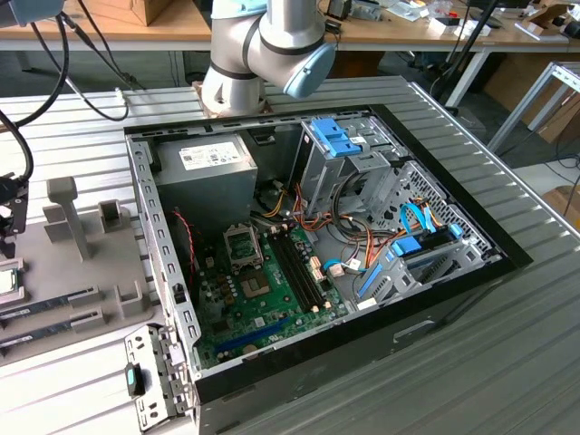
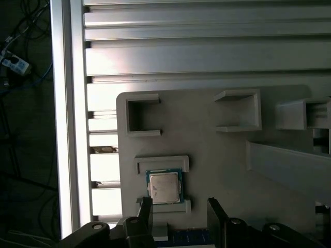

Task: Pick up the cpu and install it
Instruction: 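Pick up the cpu and move it towards the insertion slot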

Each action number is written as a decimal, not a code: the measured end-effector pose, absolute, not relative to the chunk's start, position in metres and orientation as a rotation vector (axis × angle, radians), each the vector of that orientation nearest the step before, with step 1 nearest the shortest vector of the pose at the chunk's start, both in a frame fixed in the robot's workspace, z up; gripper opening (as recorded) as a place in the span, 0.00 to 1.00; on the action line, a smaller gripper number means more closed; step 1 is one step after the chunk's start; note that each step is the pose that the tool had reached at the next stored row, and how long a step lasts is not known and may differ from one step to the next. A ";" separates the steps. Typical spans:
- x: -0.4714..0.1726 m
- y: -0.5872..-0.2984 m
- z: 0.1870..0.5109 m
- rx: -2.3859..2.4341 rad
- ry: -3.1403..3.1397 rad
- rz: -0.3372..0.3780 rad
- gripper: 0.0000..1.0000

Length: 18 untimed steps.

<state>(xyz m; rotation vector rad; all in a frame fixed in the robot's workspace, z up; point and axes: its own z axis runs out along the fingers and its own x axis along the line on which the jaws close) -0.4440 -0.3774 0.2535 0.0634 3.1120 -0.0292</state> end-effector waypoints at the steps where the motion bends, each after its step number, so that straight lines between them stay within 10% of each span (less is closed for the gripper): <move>1: -0.444 -0.377 0.254 0.063 3.112 -0.029 0.54; 18: -0.444 -0.377 0.248 0.063 3.112 -0.029 0.54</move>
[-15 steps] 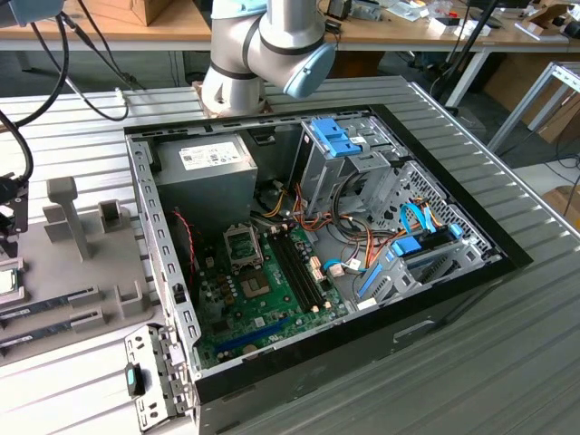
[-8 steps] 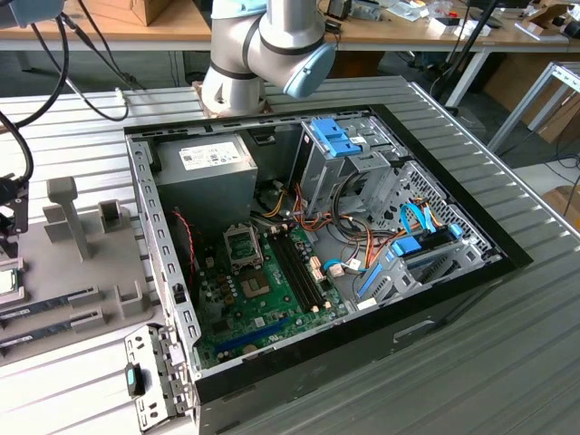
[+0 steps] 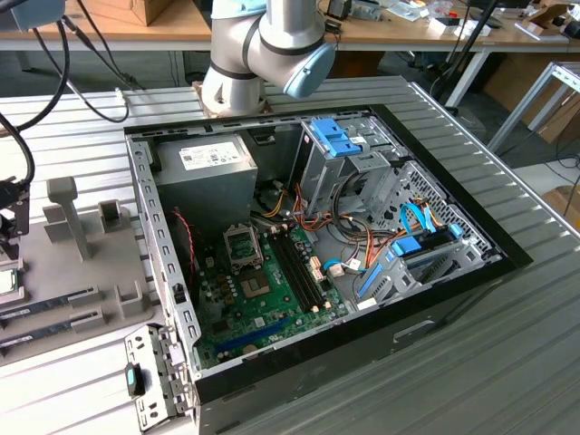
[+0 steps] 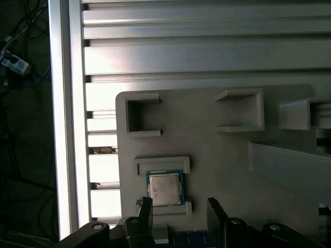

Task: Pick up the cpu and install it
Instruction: 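Pick up the cpu and move it towards the insertion slot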

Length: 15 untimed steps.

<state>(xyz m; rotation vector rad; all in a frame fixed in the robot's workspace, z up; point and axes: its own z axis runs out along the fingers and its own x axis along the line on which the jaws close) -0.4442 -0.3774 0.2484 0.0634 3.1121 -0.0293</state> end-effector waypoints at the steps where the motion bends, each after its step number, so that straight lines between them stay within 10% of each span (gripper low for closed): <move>1: -0.444 -0.377 0.248 0.063 3.112 -0.029 0.54; 15: -0.444 -0.377 0.243 0.064 3.112 -0.029 0.54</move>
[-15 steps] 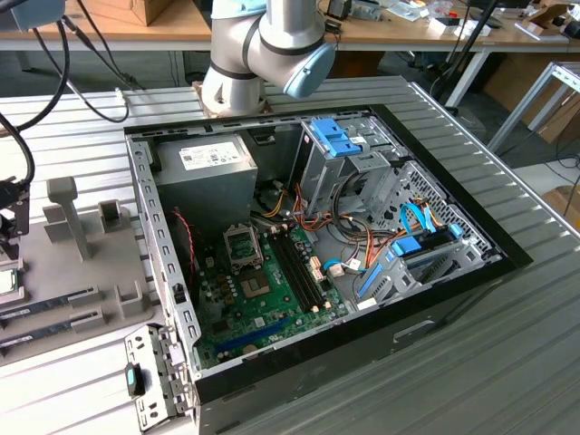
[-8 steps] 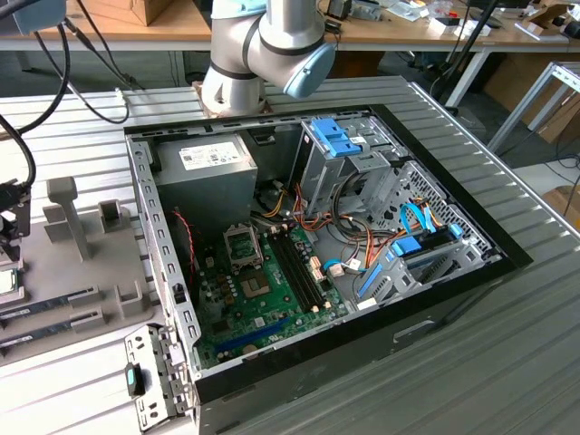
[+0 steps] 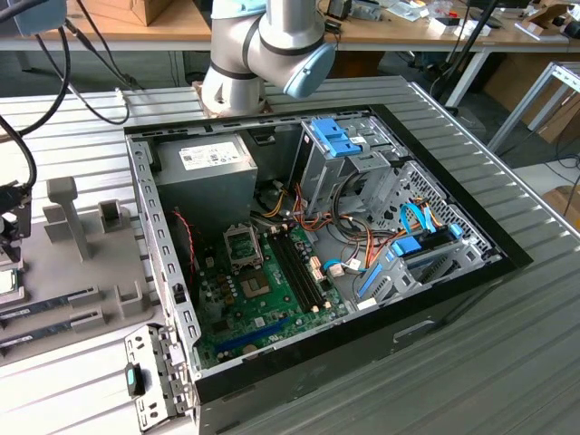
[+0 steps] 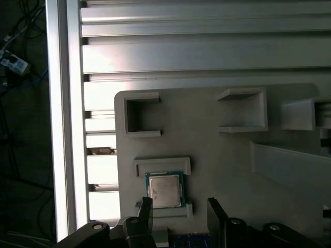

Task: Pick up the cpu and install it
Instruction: 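Pick up the cpu and move it towards the insertion slot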

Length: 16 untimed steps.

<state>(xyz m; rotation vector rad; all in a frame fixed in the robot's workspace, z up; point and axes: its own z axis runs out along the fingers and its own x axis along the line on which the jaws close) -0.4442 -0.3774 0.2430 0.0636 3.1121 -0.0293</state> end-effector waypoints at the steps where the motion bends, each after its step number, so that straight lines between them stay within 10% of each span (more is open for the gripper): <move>1: -0.444 -0.377 0.243 0.064 3.112 -0.029 0.54; 16: -0.444 -0.378 0.236 0.063 3.112 -0.029 0.54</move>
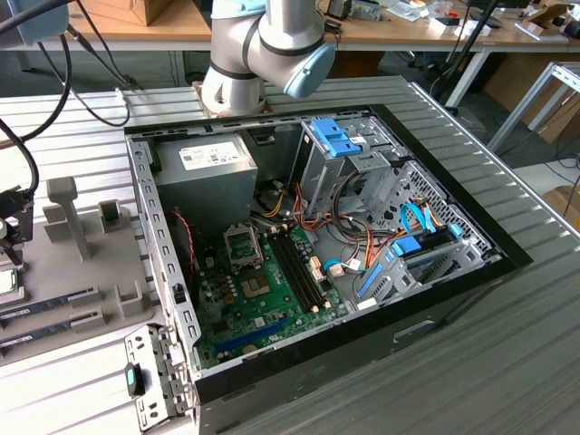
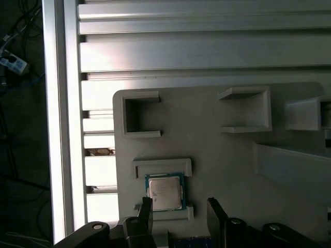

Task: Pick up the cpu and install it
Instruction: 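Pick up the cpu and move it towards the insertion slot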

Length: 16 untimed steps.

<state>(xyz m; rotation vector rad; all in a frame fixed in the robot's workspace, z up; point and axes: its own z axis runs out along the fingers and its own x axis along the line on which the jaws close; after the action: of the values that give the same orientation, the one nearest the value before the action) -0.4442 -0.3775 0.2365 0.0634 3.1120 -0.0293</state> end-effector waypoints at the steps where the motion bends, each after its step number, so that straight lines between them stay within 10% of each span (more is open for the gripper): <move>1: -0.444 -0.378 0.236 0.063 3.112 -0.029 0.54; 16: -0.444 -0.378 0.233 0.063 3.112 -0.029 0.54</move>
<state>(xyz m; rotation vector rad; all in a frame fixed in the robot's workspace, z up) -0.4442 -0.3775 0.2327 0.0635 3.1120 -0.0293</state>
